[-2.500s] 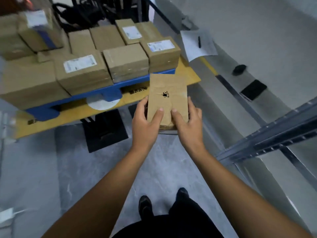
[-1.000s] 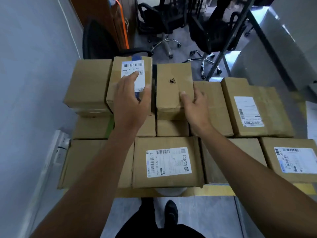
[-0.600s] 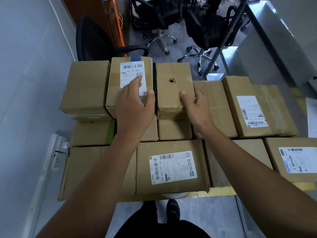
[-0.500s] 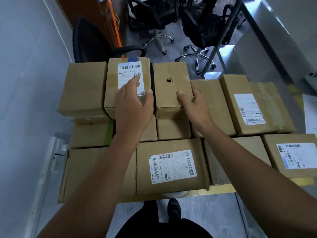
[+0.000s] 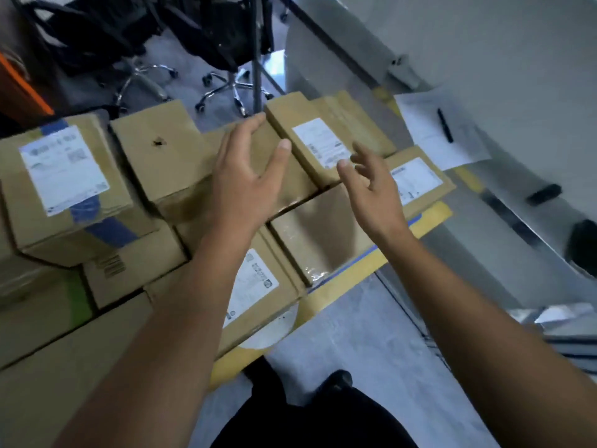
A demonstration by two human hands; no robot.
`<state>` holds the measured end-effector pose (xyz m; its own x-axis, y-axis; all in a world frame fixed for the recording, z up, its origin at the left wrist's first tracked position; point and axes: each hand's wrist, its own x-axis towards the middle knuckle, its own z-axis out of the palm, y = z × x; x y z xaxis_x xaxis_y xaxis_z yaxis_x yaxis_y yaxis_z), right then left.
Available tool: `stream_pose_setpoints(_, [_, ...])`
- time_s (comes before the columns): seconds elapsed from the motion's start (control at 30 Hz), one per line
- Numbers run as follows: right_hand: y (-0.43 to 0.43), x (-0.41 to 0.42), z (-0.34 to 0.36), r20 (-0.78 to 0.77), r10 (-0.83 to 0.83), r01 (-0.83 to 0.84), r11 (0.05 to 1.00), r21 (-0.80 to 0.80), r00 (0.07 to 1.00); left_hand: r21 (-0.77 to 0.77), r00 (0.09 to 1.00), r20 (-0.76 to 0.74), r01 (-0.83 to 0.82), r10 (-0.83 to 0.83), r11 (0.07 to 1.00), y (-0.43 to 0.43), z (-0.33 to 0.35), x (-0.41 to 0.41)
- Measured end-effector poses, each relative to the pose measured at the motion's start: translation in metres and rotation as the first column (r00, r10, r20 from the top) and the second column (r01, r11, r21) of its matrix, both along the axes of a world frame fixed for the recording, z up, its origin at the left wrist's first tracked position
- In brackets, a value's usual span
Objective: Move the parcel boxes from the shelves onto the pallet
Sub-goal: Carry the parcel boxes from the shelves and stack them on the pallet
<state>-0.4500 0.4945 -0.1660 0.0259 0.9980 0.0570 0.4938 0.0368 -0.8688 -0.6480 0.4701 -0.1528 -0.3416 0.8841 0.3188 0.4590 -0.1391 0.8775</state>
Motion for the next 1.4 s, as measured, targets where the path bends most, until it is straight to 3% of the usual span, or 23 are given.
stream_pose_setpoints(0.17, [-0.064,0.132,0.007,0.057,-0.259,0.261,0.965,-0.020,0.964,-0.118,0.940,-0.006,0.339,-0.342,0.933,-0.006,0.001,0.117])
stream_pose_setpoints(0.33, [-0.157,0.255,0.015,0.146,-0.417,0.421,0.907,0.001,0.897,-0.167,0.815,-0.018,0.569,-0.580,0.805,-0.048,-0.003,0.261])
stream_pose_setpoints(0.47, [-0.244,0.347,0.017,0.226,-0.528,0.538,0.843,0.019,0.819,-0.230,0.664,-0.062,0.717,-0.745,0.658,-0.106,-0.014,0.375])
stream_pose_setpoints(0.67, [-0.371,0.459,0.007,0.262,-0.673,0.703,0.711,-0.029,0.692,-0.294,0.482,-0.150,0.812,-0.863,0.504,-0.200,-0.025,0.520])
stream_pose_setpoints(1.07, [-0.559,0.603,-0.018,0.247,-0.912,0.945,0.314,-0.092,0.327,-0.366,0.005,-0.254,0.925,-0.967,0.101,-0.340,-0.039,0.741])
stream_pose_setpoints(1.27, [-0.598,0.690,-0.031,0.279,-0.938,0.977,0.181,-0.112,0.205,-0.381,-0.125,-0.250,0.924,-0.960,-0.021,-0.368,-0.059,0.855])
stream_pose_setpoints(1.4, [-0.602,0.760,-0.031,0.291,-0.942,0.982,0.137,-0.128,0.169,-0.383,-0.144,-0.205,0.922,-0.968,-0.056,-0.371,-0.063,0.936])
